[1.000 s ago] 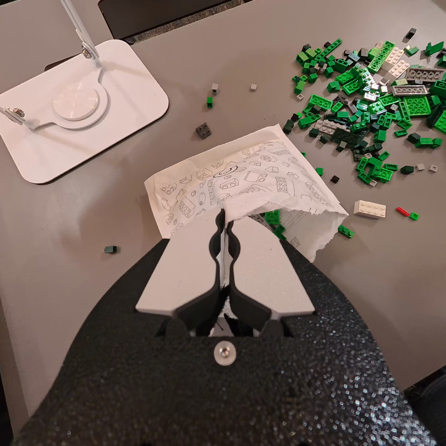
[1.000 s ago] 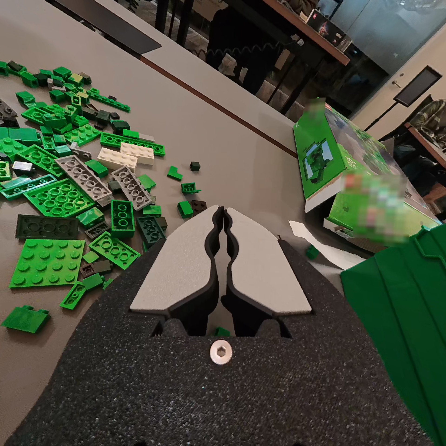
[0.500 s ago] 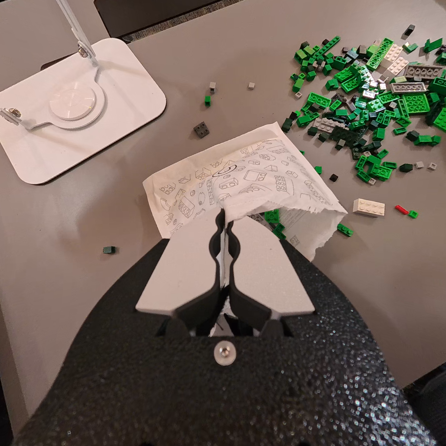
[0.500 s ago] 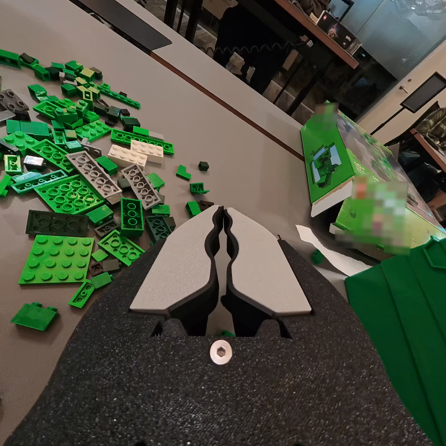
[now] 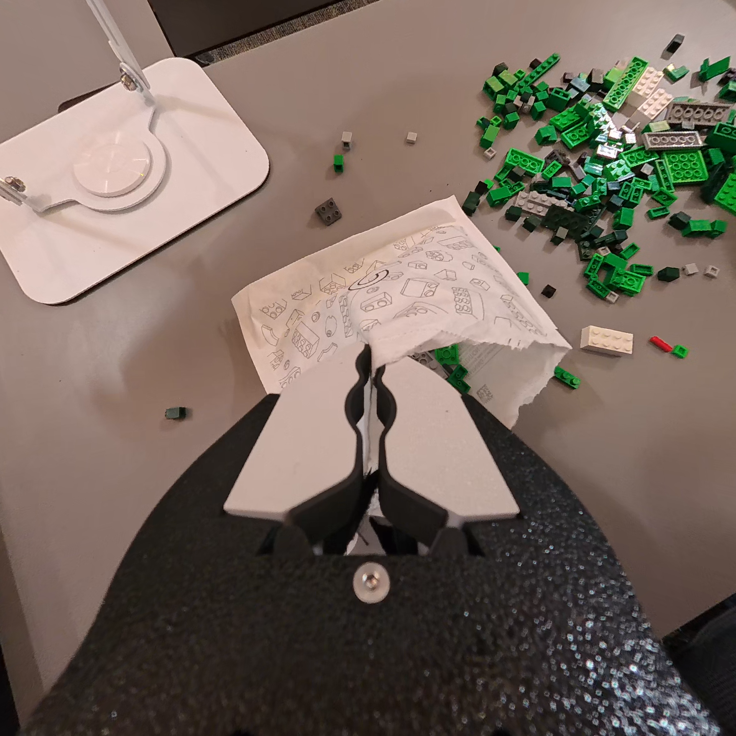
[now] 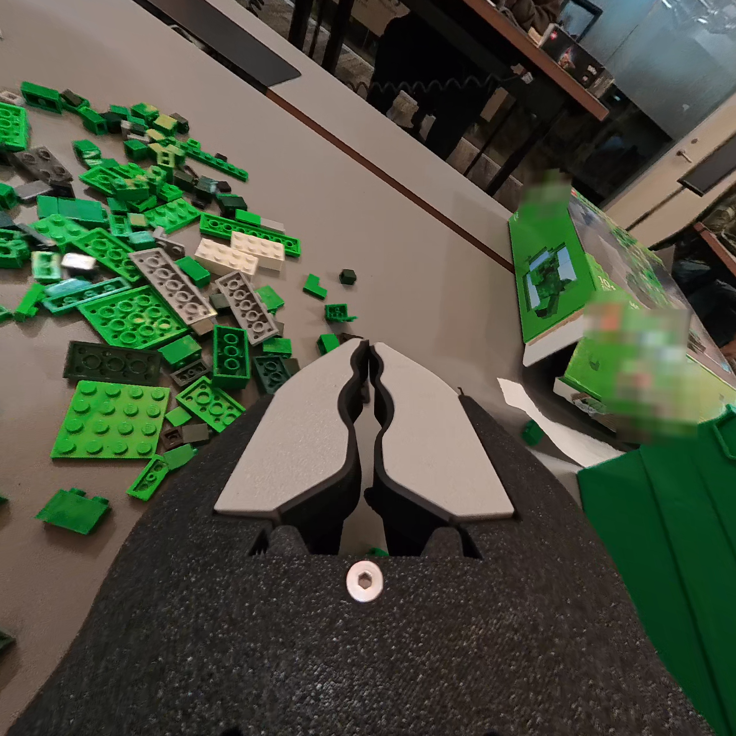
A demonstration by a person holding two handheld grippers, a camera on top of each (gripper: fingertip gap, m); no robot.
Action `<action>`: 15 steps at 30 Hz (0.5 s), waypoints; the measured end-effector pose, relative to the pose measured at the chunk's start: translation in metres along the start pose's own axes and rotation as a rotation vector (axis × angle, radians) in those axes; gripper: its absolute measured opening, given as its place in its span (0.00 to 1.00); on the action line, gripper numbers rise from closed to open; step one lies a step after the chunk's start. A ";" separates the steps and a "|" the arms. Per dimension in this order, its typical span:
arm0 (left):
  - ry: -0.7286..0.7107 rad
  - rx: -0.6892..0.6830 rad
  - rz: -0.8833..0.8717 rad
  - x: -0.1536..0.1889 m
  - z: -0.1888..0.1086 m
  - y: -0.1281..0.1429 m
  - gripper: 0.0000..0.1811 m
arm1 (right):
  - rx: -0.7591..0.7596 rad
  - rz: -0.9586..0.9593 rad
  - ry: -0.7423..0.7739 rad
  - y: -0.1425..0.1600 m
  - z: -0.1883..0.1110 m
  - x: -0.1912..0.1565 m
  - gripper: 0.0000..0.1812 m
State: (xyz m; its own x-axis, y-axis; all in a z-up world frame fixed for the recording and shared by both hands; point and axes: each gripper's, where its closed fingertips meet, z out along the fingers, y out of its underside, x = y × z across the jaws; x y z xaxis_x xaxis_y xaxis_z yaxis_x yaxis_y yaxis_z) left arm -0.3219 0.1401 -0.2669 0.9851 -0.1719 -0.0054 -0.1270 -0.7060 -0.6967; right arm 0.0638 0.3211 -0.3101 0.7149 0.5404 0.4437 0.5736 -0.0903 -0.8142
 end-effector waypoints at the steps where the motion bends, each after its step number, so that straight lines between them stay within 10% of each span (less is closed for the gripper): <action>1: 0.002 -0.001 0.001 0.001 0.000 0.000 0.00 | 0.017 -0.035 -0.044 -0.004 -0.002 -0.006 0.00; 15: -0.011 0.006 -0.002 -0.005 -0.009 0.001 0.00 | -0.015 -0.509 -0.812 -0.102 0.029 -0.171 0.00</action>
State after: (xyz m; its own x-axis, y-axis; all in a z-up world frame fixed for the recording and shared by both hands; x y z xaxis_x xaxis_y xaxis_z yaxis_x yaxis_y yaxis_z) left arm -0.3282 0.1344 -0.2612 0.9866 -0.1629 -0.0118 -0.1244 -0.7025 -0.7007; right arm -0.1283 0.2624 -0.3140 -0.1141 0.9322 0.3435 0.7478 0.3082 -0.5880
